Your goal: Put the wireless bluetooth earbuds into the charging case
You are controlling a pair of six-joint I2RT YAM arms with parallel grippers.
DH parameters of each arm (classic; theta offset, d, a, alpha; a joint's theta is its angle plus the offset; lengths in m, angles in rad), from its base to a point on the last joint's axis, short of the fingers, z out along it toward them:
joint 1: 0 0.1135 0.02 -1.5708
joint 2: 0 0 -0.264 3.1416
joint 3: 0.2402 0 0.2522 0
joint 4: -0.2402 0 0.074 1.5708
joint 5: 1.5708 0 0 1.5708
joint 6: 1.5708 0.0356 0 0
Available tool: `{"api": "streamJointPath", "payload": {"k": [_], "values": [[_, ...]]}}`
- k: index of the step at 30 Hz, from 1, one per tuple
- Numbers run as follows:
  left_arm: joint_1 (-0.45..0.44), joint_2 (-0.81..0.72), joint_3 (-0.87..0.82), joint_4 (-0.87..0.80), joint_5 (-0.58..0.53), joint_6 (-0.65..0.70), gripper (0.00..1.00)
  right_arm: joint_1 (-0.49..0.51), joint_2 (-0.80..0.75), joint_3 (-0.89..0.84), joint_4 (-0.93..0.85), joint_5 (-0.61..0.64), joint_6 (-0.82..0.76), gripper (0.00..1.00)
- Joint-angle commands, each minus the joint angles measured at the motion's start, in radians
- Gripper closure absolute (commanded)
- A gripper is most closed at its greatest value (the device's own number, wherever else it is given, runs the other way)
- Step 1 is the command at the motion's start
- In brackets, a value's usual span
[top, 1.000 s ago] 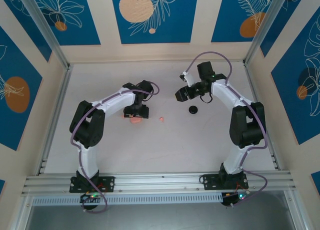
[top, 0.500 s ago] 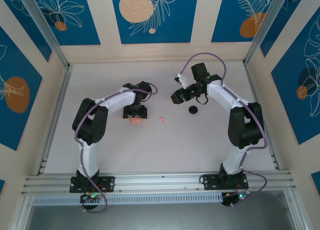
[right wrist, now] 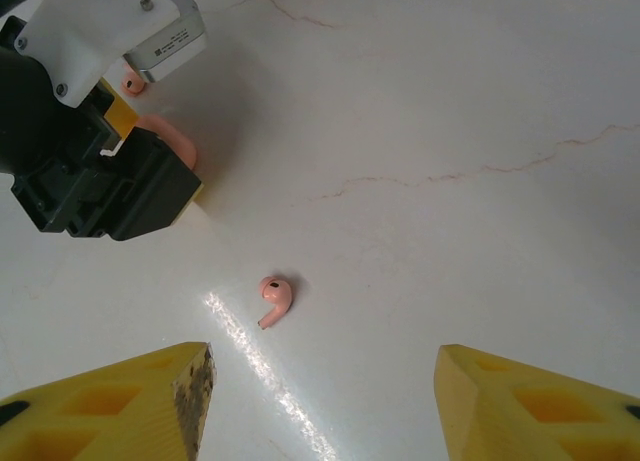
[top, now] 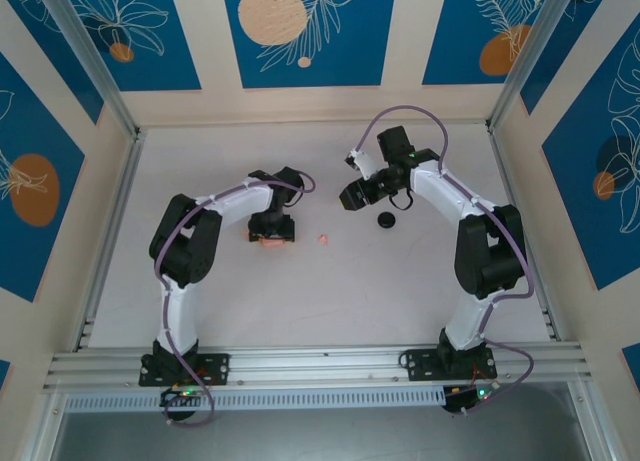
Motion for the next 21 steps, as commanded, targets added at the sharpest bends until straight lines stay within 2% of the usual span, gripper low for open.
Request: {"api": "streamJointPath", "payload": {"k": [1,7,14,21], "values": [[0.011,0.030,-0.034,0.010,0.013,0.000,0.35,0.008,-0.001,0.031,-0.025,-0.008,0.003,0.39],[0.011,0.014,-0.053,0.024,0.022,0.014,0.40,0.008,-0.031,0.003,0.011,-0.040,0.025,0.40],[0.006,-0.086,-0.099,0.070,0.011,0.084,0.40,-0.007,-0.089,-0.079,0.135,-0.168,0.143,0.44],[-0.022,-0.238,-0.226,0.255,0.027,0.290,0.48,-0.029,-0.165,-0.218,0.283,-0.255,0.342,0.44]]}}
